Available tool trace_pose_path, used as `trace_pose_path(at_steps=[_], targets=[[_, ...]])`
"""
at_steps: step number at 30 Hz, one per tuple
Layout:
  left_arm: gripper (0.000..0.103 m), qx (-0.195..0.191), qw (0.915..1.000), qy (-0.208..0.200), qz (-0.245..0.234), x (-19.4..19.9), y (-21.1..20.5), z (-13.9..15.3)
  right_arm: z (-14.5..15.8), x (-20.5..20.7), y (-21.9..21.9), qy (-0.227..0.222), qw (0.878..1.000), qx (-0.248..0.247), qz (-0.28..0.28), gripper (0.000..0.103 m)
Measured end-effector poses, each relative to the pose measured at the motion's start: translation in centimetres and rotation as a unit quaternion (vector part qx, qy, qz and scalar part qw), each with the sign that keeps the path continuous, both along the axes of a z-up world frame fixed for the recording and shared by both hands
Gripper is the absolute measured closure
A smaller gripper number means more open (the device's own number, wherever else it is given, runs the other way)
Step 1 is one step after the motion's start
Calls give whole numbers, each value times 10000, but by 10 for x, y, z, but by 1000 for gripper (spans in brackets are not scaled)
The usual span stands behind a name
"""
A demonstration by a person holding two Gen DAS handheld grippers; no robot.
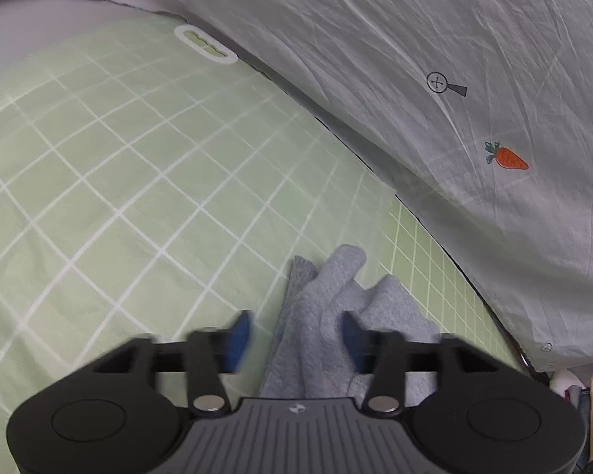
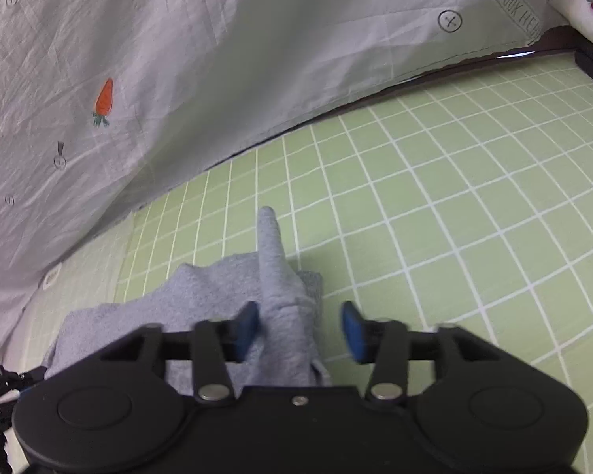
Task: Fold clothes
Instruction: 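Grasp the folded grey hoodie with both grippers and lift it off the mat, then carry the lifted hoodie with both grippers over to the clothes stack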
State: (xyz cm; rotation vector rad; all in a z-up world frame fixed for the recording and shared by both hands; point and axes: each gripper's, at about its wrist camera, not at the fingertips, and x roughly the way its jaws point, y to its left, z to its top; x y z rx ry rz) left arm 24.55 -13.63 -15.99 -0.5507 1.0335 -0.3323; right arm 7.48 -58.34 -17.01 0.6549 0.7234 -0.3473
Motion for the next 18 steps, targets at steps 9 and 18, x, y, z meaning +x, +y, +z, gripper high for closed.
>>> trace_pose_path(at_steps=[9,18], targets=[[10,234,9945,238,-995,-21,-8,-14,-28,-26,0,16,9938,1087,234,12],[3,-462,9879,121,-1477,-28,-30,-24,-37,-15,9,-549,9818,1738,542,0]])
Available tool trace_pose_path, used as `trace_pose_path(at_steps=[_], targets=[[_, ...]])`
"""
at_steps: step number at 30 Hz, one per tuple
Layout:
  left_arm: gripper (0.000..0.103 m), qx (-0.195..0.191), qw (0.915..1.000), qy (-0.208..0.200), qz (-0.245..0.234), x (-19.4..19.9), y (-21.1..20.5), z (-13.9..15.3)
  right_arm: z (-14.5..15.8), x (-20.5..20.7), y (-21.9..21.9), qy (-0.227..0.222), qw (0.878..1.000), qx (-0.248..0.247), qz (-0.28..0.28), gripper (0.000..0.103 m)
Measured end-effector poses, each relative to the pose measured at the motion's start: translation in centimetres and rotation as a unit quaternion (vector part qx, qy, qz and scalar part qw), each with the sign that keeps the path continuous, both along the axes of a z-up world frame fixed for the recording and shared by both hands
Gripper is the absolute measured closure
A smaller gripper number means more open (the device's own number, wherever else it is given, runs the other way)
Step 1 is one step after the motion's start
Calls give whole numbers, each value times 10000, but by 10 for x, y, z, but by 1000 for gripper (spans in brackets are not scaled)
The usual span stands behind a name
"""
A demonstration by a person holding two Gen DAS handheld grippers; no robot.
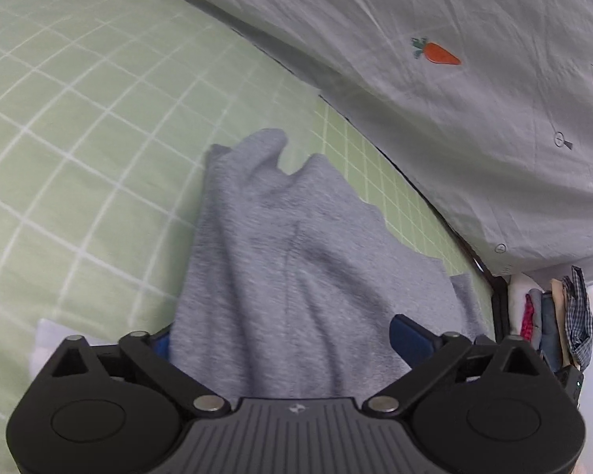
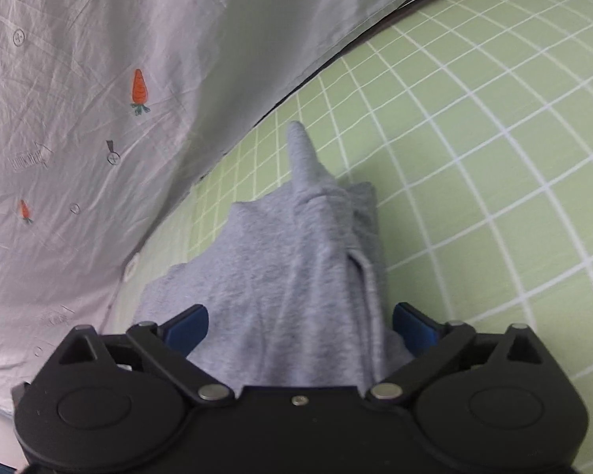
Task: Fold clothes
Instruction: 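Carry the lifted hoodie with both grippers over to the clothes stack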
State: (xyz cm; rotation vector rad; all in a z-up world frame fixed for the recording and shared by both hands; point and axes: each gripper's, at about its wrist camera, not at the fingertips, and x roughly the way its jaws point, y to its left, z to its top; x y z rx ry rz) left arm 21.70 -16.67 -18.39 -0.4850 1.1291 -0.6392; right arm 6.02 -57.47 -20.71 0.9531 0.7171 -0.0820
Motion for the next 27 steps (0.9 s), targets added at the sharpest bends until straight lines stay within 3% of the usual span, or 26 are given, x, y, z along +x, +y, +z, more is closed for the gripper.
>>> trace_pose_path(at_steps=[2,4,6,8,9,13,17,21,27], targets=[[4,-149,9998,97,-62,-2,-4,-2,-2,6,3,-96,9997,233,22,0],[10,-564,9974,436,-142,-5,-7,-9,-2,12,11,-95,9994,320,124,0],[41,-759,9951,559,-301,-16,-15,-14,-4,19,23,-53,9977,508,437,3],[54,-837,9940,559,-431,-29,-24,-15,-11,24,40,25,9940,849,693,27],[56,-838,9943,526,-400,-36,-25,-11,-13,20,46,-15,9930,995,635,39],[62,-726,9954,422,-462,-58,-20,3,-12,-7,66,-241,9893,1410,272,50],[62,-773,9938,362,-706,-85,-14,20,6,-43,75,-224,9901,1370,225,51],[62,-946,9898,184,-1048,-105,-22,37,36,-85,77,-362,9940,1024,124,52],[62,-1232,9745,-68,-1876,-122,-62,66,80,-153,71,-612,9948,520,-631,52]])
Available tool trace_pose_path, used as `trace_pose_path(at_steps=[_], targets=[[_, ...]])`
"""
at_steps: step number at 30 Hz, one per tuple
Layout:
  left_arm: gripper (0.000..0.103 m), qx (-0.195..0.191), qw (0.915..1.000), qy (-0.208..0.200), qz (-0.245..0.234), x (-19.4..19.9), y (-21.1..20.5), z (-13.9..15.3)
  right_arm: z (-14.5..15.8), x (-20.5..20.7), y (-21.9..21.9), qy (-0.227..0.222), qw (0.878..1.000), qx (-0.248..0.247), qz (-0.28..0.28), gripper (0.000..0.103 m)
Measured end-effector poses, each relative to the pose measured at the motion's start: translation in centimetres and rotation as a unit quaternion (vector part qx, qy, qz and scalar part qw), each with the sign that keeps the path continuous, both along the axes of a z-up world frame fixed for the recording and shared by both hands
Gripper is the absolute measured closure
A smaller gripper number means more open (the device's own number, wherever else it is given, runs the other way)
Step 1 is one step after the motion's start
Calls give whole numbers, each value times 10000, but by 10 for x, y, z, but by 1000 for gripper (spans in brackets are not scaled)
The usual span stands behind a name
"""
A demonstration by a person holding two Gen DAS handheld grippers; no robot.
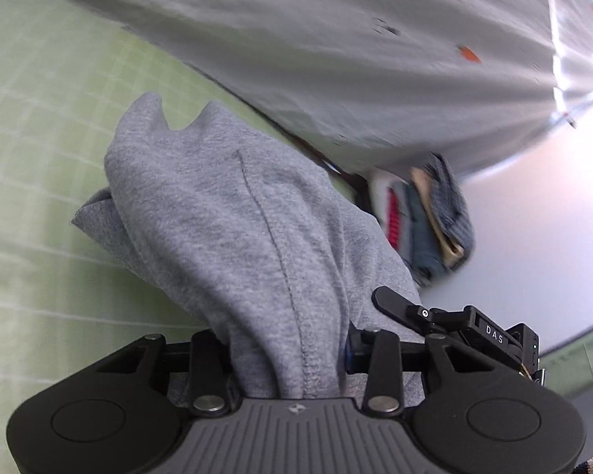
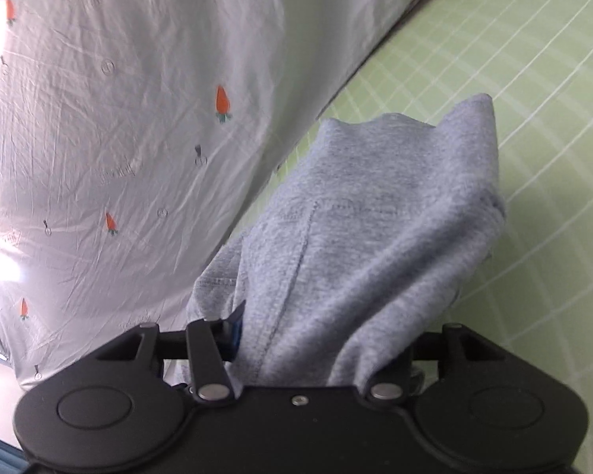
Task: Fold clothes
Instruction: 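Carry the lifted hoodie with both grippers over to the clothes stack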
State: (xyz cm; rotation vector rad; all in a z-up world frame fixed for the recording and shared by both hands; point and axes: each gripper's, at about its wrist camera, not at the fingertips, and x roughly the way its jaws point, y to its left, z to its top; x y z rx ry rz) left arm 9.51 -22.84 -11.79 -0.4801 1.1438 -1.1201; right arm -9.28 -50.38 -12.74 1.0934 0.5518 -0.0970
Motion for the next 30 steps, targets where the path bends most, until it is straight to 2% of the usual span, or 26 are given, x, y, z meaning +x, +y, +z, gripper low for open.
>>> trace_pose_path(at_steps=[5,7,11,13,16,18,20,23,26,28,30], targets=[[62,-269,9962,-362,-745,-30,-73,24,29,-69,-28,-150,9954,-267,-911,52],[62,-366,9930,-549,-982,-50,-107,33,35,-97,-54,-270,9928,-378,-1102,52],[62,-662,9890,-806,-1054,-99,-180,46,46,-151,-124,-524,9893,-562,-1243,52],[62,-866,9885,-792,-958,-125,-220,54,55,-176,-163,-670,9876,-714,-1228,52],[62,-1196,9874,-670,-785,-163,-280,69,89,-214,-234,-735,9866,-1052,-1009,52],[62,-1448,9833,-739,-819,-178,-321,91,121,-233,-277,-820,9833,-1425,-786,52],[62,-1646,9794,-837,-812,-186,-359,115,156,-243,-320,-884,9782,-1776,-614,52],[61,-1872,9711,-1215,-843,-187,-413,157,203,-243,-379,-1096,9690,-2184,-354,52],[61,-2014,9622,-1649,-807,-169,-461,189,236,-229,-430,-1332,9553,-2638,-136,52],[60,-1946,9595,-1903,-723,-148,-502,203,250,-214,-465,-1405,9464,-2907,-79,51],[50,-1528,9633,-2169,-398,-127,-540,205,255,-191,-500,-1358,9404,-3117,-60,48]])
